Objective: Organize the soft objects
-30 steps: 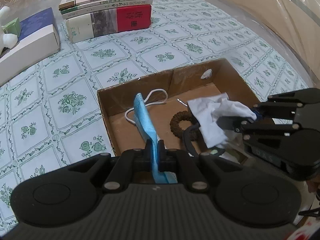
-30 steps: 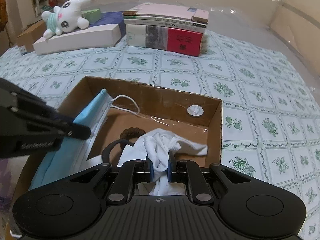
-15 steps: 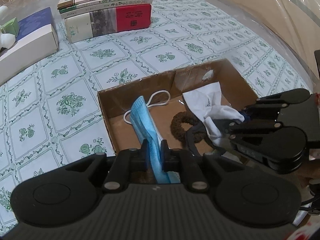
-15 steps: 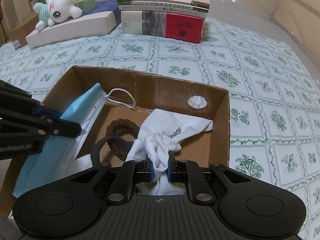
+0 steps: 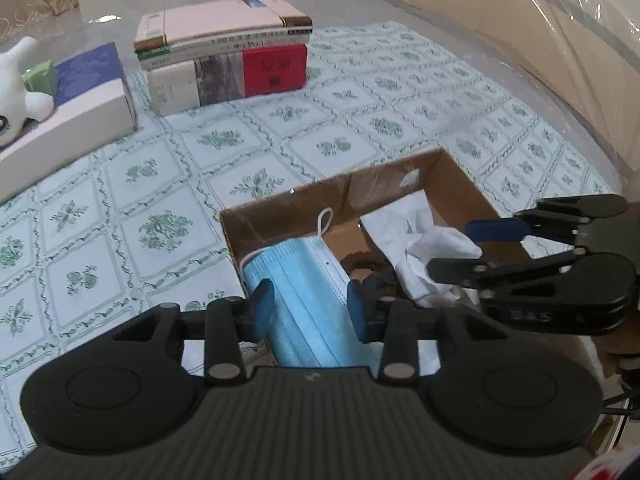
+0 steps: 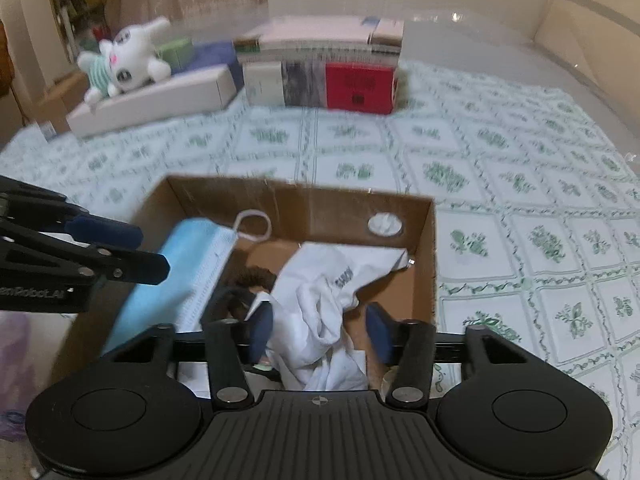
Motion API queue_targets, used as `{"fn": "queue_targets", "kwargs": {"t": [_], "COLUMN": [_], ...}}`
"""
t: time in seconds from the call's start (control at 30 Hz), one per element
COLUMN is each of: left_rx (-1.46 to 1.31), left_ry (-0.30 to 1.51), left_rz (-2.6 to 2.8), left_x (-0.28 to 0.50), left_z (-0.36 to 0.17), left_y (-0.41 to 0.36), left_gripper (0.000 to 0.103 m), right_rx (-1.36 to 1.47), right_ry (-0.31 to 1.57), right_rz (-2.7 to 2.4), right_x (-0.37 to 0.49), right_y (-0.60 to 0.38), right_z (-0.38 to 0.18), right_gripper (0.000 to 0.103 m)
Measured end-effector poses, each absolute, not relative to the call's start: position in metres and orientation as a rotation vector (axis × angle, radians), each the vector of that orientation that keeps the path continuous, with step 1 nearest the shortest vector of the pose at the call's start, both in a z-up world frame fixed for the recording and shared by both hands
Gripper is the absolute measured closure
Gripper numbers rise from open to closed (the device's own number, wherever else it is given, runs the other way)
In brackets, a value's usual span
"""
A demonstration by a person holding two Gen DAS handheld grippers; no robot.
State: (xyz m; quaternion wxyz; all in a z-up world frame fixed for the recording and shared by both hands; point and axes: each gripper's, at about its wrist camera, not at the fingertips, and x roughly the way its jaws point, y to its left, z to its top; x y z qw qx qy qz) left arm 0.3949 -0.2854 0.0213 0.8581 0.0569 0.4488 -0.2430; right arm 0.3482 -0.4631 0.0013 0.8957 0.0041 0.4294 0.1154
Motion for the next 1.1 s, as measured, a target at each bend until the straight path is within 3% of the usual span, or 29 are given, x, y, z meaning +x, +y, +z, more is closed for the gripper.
{"fn": "queue_targets", "kwargs": {"t": [0.07, 0.23, 0.37, 0.43, 0.53, 1.1], "left_rx": [0.114, 0.097, 0.067, 0.056, 0.037, -0.059], "left_ry": [0.931, 0.904, 0.891, 0.884, 0.858, 0.669], "left_rz": [-0.506, -0.502, -0.508, -0.508, -0.507, -0.433], "left_x": [0.392, 0.379, 0.364, 0.355, 0.337, 0.207], "left_z": [0.028, 0.043, 0.054, 0.059, 0.066, 0.091], "left_y": [-0.282, -0.275, -0.266, -0.262, -0.256, -0.21], "left_gripper": [0.064, 0.043, 0.035, 0.023, 0.015, 0.01], "right_rx": [0.002, -0.01, 0.004, 0.009, 0.024, 0.127], "right_ry": [0.877, 0.853, 0.838, 0.826, 0.807, 0.682], "right_rz": [0.234, 0.212, 0.213, 0.207, 0.173, 0.075], "right_x": [0.341, 0.32, 0.299, 0.287, 0.271, 0.145], "right_y": [-0.465, -0.47, -0.471, -0.471, -0.474, -0.481], "right_z": [0.009, 0.028, 0.041, 0.048, 0.058, 0.092], "right_gripper": [0.046, 0.04, 0.028, 0.028, 0.027, 0.027]}}
